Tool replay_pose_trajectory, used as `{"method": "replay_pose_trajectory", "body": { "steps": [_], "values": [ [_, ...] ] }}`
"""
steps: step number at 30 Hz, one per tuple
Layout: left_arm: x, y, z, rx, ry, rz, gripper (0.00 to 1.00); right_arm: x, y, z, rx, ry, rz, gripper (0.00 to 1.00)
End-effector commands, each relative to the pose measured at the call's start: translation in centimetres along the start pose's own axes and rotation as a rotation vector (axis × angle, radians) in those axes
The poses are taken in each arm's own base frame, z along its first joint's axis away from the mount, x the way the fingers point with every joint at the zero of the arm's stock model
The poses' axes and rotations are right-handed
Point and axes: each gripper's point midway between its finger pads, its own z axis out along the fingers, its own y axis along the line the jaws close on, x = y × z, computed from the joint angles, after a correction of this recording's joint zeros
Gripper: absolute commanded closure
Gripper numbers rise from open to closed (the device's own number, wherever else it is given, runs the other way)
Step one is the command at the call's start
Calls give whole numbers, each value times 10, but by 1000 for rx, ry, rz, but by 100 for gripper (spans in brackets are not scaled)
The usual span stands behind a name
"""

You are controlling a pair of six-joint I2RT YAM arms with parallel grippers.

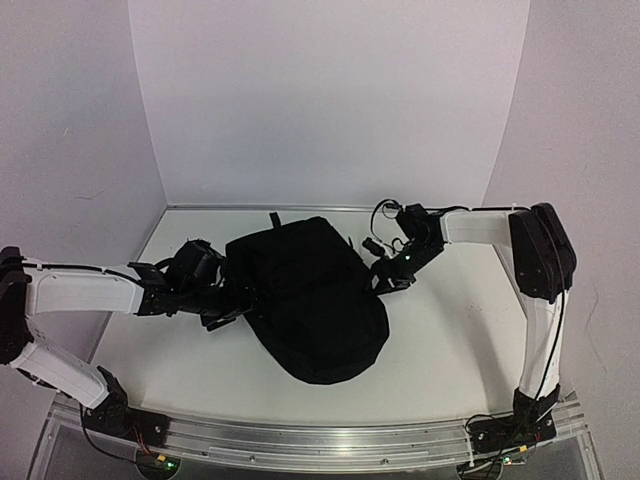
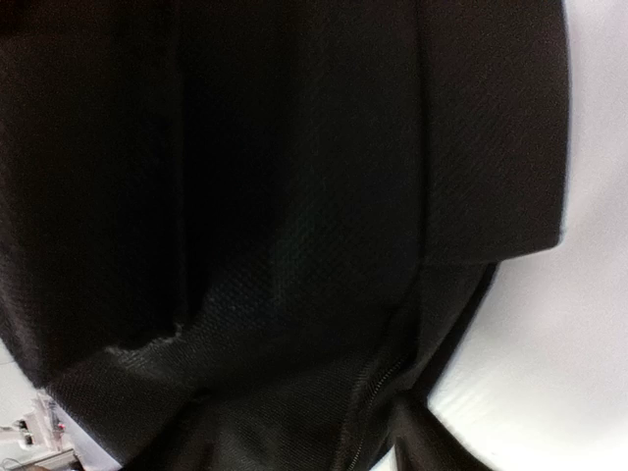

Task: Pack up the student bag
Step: Adjust the student bag at the center of the board.

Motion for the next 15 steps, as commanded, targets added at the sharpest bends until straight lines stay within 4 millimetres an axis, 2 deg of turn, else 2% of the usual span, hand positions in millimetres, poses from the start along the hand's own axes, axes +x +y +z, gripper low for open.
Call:
{"method": "replay_pose_trajectory", "body": {
  "steps": [1,6,7,9,11,14,15],
  "values": [
    [-52,-35,16,81,-86,46,13,17,36,-9,-151,5,14,58],
    [-102,-42,29,194,-101,8,33,23,57,-22,-230,-18,38,90],
    [-106,-42,29,182,-103,20,35,23,63,-28,-236,-28,29,96],
    [-107,-43,25,163,-95,37,33,24,70,-37,-235,-47,8,100],
    [-98,-37,18,154,-85,26,27,25,70,-45,-187,-70,-12,90],
    [-84,-21,3,125,-85,0,18,19,55,-49,-74,-101,-21,53],
    [-78,-15,0,115,-80,-7,16,16,48,-48,-38,-111,-24,50]
  ]
}}
